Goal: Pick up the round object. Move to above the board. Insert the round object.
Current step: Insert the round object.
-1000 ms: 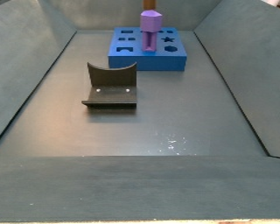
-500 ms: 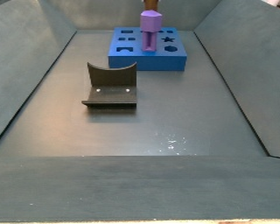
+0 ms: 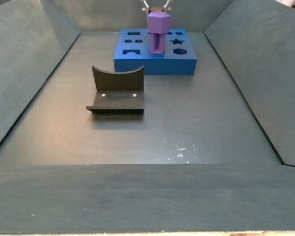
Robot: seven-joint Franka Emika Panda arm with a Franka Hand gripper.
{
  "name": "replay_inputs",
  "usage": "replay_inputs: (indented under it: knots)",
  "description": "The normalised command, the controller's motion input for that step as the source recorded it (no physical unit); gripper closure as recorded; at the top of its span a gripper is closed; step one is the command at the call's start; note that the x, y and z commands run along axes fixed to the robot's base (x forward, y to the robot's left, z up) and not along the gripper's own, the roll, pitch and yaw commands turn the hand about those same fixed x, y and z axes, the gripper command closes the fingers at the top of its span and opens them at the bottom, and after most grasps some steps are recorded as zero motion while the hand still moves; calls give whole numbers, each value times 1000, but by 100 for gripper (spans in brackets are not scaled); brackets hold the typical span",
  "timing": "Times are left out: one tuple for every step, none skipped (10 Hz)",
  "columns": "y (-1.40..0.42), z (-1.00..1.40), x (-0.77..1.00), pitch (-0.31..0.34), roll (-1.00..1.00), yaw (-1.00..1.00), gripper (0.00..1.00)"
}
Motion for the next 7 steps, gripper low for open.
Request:
replay_inputs:
  knots:
    - [51, -306, 0, 23, -106, -40, 100]
    - [0, -789, 0, 0, -140, -26, 100]
    - [0, -811, 0, -6, -169, -9, 100]
    - [0, -786, 0, 0, -143, 0, 100]
    - [-31, -694, 0, -14, -183, 0, 100]
    - [0, -417, -17, -97, -314, 0, 100]
    - [0, 0, 0, 0, 0, 0, 100]
